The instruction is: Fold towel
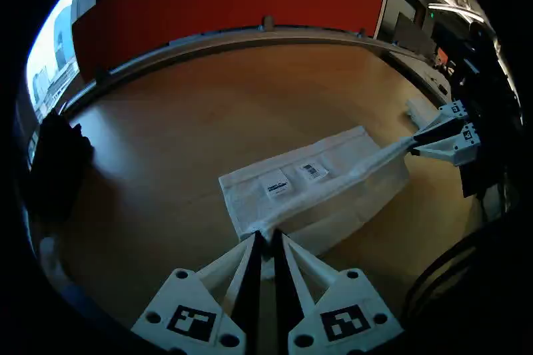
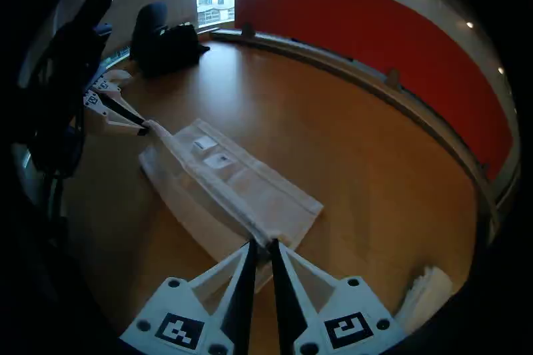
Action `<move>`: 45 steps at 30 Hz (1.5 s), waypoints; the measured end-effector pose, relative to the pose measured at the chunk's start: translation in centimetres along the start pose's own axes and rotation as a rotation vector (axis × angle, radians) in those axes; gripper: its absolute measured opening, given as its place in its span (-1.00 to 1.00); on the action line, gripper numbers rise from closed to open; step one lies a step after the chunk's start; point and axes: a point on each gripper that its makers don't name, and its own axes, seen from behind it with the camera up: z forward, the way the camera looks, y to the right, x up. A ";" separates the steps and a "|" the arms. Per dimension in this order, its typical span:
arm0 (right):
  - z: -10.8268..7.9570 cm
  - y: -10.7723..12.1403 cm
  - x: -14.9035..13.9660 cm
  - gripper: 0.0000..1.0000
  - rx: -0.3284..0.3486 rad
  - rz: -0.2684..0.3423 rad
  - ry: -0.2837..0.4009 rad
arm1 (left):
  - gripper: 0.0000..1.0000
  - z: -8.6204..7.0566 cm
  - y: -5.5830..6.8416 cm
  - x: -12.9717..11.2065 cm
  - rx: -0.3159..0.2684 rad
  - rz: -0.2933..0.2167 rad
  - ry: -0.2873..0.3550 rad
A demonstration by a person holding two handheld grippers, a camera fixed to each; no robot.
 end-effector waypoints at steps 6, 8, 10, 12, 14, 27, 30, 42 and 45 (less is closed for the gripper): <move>1.4 0.5 -0.5 -0.66 -0.006 0.016 -0.015 | -0.76 1.6 -0.3 -0.5 0.015 0.000 -0.019; 1.8 0.7 -0.6 -0.66 -0.008 0.016 -0.019 | -0.76 2.0 -0.5 -0.5 0.021 0.000 -0.020; 2.2 0.8 -0.8 -0.66 -0.008 0.015 -0.024 | -0.75 2.4 -0.6 -0.4 0.028 -0.001 -0.022; 2.5 0.9 -0.8 -0.66 -0.009 0.014 -0.027 | -0.74 2.8 -0.8 -0.4 0.034 -0.004 -0.024; 2.8 1.0 -0.8 -0.64 -0.011 0.014 -0.028 | -0.72 3.1 -1.0 -0.5 0.039 -0.007 -0.028; 4.4 2.6 -1.5 -0.09 -0.057 0.026 -0.046 | -0.29 4.7 -2.3 -0.4 0.071 -0.020 -0.050; 4.5 3.0 -1.5 0.10 -0.067 0.028 -0.044 | -0.17 4.9 -2.7 -0.3 0.086 -0.008 -0.050; 4.7 4.7 -0.6 0.30 -0.109 0.032 -0.037 | 0.23 5.2 -3.9 0.4 0.115 0.006 -0.049; 4.8 5.0 -0.3 0.32 -0.117 0.034 -0.033 | 0.28 5.3 -4.3 0.6 0.122 0.009 -0.049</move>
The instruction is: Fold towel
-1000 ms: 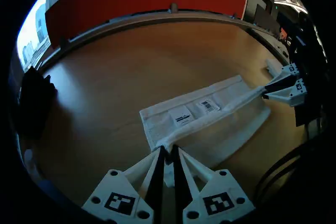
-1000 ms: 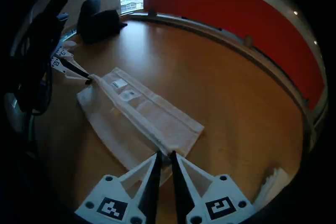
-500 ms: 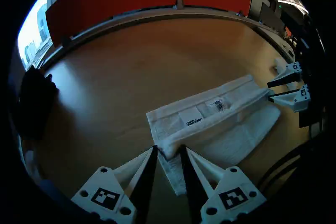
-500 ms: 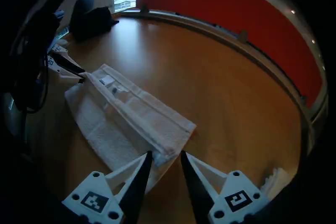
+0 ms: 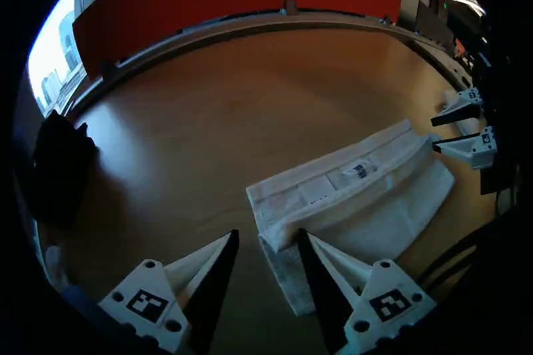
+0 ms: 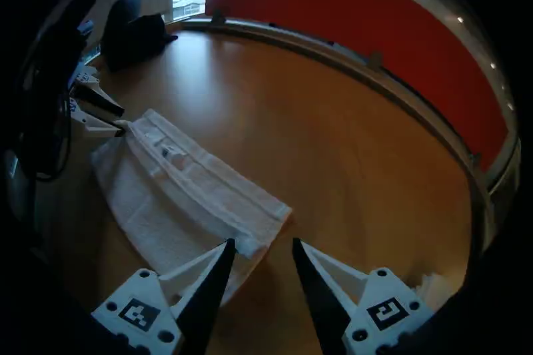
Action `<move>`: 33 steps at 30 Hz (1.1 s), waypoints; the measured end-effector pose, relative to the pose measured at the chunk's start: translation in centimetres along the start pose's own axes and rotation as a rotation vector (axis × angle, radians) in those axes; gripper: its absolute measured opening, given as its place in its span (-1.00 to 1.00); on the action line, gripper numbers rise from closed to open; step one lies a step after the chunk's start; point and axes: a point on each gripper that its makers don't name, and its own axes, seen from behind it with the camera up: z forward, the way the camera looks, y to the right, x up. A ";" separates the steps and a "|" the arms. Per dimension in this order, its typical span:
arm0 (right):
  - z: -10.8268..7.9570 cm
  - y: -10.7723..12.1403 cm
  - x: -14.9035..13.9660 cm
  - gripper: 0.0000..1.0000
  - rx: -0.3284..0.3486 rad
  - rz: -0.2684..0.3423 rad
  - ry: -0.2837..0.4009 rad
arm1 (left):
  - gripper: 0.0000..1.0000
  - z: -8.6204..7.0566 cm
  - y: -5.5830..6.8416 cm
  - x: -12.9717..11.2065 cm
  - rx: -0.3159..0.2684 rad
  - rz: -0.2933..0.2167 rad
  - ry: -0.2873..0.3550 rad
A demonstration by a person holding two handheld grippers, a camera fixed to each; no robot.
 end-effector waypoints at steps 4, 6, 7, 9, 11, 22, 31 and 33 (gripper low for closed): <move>0.2 0.5 0.5 0.35 -0.018 0.004 0.006 | 0.47 0.2 -0.6 0.4 0.016 0.007 0.000; 0.2 0.8 0.6 0.45 -0.029 0.006 0.009 | 0.50 0.2 -0.9 0.5 0.027 0.011 0.002; 0.2 0.9 0.7 0.50 -0.033 0.006 0.010 | 0.57 0.1 -1.2 0.6 0.032 0.013 0.002; 0.2 1.1 0.9 0.53 -0.041 0.006 0.014 | 0.78 0.1 -1.5 0.6 0.042 0.017 0.001; 0.1 1.3 1.0 0.59 -0.047 0.011 0.014 | 0.94 -0.1 -1.9 0.7 0.054 0.022 0.000; 0.0 2.2 1.3 0.68 -0.074 0.024 0.027 | 0.97 -1.0 -3.0 1.1 0.079 0.013 0.023; -1.0 1.9 1.8 0.93 -0.073 0.035 0.049 | 0.97 -2.2 -3.6 1.3 0.088 -0.011 0.041; -1.2 1.6 1.7 0.93 -0.067 0.041 0.051 | 0.98 -2.4 -3.4 1.2 0.084 -0.016 0.044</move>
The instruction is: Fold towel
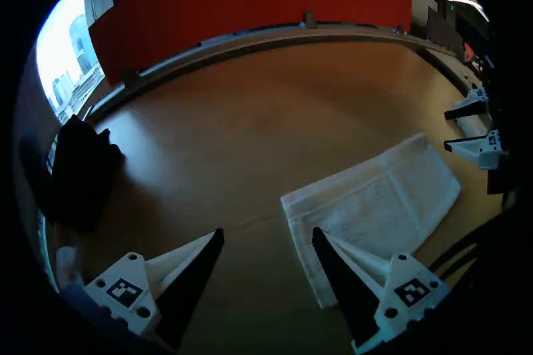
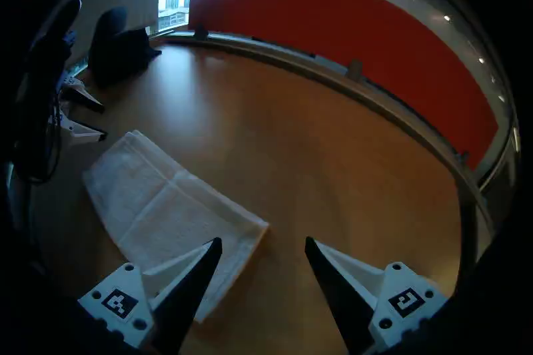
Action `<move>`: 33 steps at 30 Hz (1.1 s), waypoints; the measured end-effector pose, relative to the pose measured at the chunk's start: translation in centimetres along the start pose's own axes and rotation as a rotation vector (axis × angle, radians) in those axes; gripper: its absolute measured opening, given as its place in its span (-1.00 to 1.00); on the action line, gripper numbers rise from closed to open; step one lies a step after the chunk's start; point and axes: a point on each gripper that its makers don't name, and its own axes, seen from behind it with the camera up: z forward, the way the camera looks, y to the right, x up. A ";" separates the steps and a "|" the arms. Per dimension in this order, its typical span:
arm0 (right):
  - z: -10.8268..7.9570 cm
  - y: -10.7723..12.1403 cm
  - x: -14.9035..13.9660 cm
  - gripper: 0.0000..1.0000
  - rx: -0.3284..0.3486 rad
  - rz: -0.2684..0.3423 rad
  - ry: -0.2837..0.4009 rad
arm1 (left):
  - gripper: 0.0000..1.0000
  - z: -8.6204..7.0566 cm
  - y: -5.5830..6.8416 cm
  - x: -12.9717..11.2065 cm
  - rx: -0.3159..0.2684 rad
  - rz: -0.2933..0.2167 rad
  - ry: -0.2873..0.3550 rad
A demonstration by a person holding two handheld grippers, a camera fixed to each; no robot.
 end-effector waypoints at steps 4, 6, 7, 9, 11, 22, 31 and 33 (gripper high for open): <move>-0.8 -0.7 -0.4 0.93 0.007 0.017 0.007 | 0.97 -0.8 0.4 -0.6 -0.009 -0.011 0.001; -1.2 -1.1 -0.6 0.93 0.010 0.025 0.011 | 0.97 -1.2 0.7 -1.0 -0.014 -0.016 0.002; -1.5 -1.3 -0.8 0.93 0.011 0.028 0.012 | 0.97 -1.5 0.8 -1.3 -0.016 -0.018 0.000; -2.1 -1.6 -1.2 0.93 0.013 0.033 0.014 | 0.97 -1.9 1.0 -1.9 -0.019 -0.022 -0.001; -2.6 -1.9 -1.6 0.93 0.010 0.036 0.014 | 0.97 -2.3 1.3 -2.5 -0.022 -0.027 -0.004; -5.1 -3.6 -3.7 0.93 0.019 0.058 0.013 | 0.97 -4.4 2.6 -5.4 -0.040 -0.070 -0.012; -5.5 -4.3 -4.1 0.93 0.029 0.052 0.011 | 0.97 -5.0 2.8 -6.0 -0.041 -0.082 -0.007; -5.5 -4.4 -4.1 0.93 0.032 0.050 0.011 | 0.97 -5.1 2.9 -6.0 -0.041 -0.088 -0.005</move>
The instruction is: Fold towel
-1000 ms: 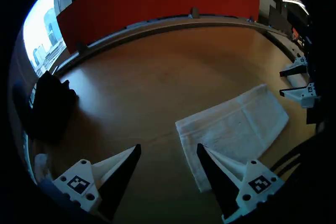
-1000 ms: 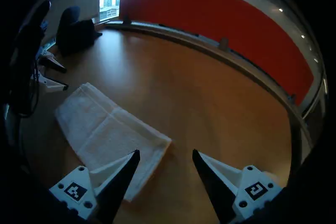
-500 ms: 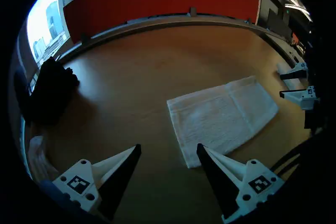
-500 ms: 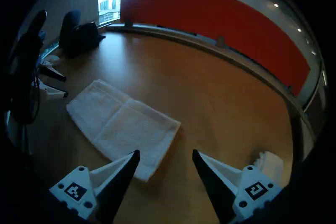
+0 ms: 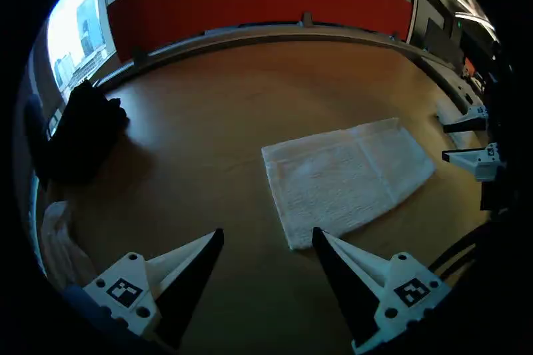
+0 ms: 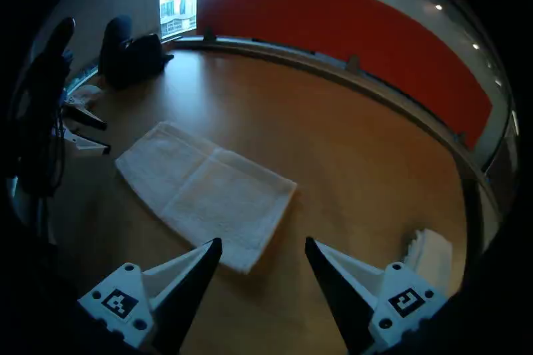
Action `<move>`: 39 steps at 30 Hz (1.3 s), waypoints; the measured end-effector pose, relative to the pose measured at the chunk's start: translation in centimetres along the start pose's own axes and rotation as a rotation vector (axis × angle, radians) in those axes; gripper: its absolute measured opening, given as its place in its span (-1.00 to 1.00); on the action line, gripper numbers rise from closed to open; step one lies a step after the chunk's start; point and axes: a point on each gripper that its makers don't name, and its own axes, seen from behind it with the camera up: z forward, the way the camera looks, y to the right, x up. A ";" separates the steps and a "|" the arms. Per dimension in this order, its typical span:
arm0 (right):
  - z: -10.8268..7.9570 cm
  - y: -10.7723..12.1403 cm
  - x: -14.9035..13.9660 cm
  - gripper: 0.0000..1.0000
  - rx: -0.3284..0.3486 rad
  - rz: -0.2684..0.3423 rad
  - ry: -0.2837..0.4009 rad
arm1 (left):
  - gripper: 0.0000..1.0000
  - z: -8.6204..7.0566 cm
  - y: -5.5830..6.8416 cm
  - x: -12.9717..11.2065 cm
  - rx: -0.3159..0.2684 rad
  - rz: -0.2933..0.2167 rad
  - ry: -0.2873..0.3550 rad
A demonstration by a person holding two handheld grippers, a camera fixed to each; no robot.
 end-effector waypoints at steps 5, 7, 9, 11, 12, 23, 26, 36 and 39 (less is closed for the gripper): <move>-0.1 -0.3 0.0 0.93 0.012 -0.013 0.003 | 0.97 -0.6 0.0 -0.4 0.003 -0.013 0.005; -0.1 -0.4 0.1 0.93 0.019 -0.019 0.005 | 0.97 -0.8 -0.1 -0.6 0.007 -0.018 0.006; 0.0 -0.6 0.1 0.93 0.026 -0.025 0.007 | 0.97 -1.0 -0.2 -0.9 0.011 -0.024 0.007; -0.1 -0.8 0.2 0.93 0.036 -0.029 0.011 | 0.97 -1.3 -0.3 -1.2 0.018 -0.034 0.007; -0.1 -0.9 0.2 0.93 0.040 -0.030 0.012 | 0.97 -1.4 -0.4 -1.4 0.021 -0.039 0.006; 0.3 -1.0 0.3 0.93 0.074 -0.057 0.011 | 0.97 -3.1 -1.0 -3.0 0.053 -0.108 0.005; 0.5 -1.1 0.4 0.93 0.083 -0.067 0.011 | 0.98 -3.5 -1.1 -3.5 0.059 -0.119 0.001; 1.4 -1.4 -0.4 0.93 0.112 -0.084 -0.016 | 0.97 -4.9 -1.6 -5.2 0.085 -0.156 -0.011; 1.7 -1.4 -1.2 0.92 0.120 -0.088 -0.035 | 0.97 -5.5 -1.9 -5.9 0.094 -0.167 -0.015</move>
